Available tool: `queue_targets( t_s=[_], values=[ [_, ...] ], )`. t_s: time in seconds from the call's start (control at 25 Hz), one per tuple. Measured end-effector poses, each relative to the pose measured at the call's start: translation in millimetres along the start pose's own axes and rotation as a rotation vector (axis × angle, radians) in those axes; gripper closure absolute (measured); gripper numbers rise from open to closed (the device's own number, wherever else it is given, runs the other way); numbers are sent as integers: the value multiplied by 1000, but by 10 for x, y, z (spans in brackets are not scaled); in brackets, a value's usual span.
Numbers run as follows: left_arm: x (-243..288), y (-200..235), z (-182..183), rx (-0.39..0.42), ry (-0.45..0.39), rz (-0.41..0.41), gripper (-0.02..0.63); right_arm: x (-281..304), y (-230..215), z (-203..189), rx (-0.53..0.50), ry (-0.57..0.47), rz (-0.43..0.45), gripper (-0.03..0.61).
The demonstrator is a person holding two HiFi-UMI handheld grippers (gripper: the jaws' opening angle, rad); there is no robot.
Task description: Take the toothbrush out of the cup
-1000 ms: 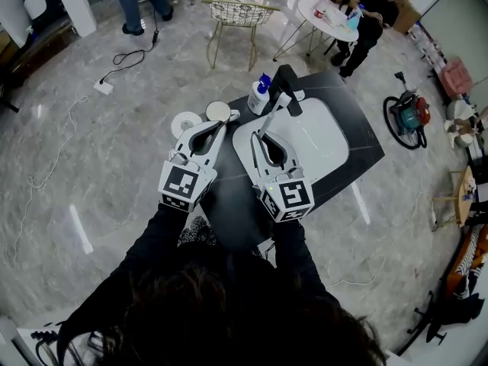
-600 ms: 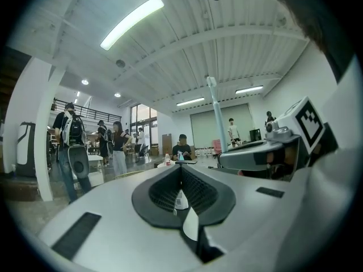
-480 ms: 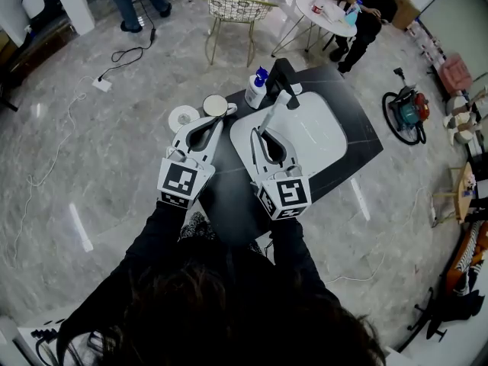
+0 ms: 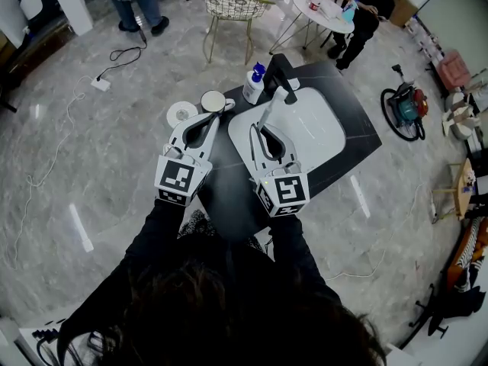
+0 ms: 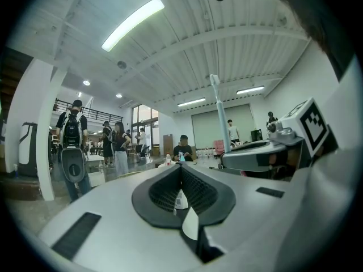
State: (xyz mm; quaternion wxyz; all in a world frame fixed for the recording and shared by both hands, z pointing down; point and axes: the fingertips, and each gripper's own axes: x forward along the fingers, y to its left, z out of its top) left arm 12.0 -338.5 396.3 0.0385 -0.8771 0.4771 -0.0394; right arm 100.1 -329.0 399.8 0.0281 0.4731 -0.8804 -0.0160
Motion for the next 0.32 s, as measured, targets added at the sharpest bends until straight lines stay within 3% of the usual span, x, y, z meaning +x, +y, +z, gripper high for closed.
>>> queue_targets(
  t_s=[0.32],
  values=[
    [-10,-41,-55,-5,16,-7,606,-33,-24,25,-6,-4,-4,534]
  ],
)
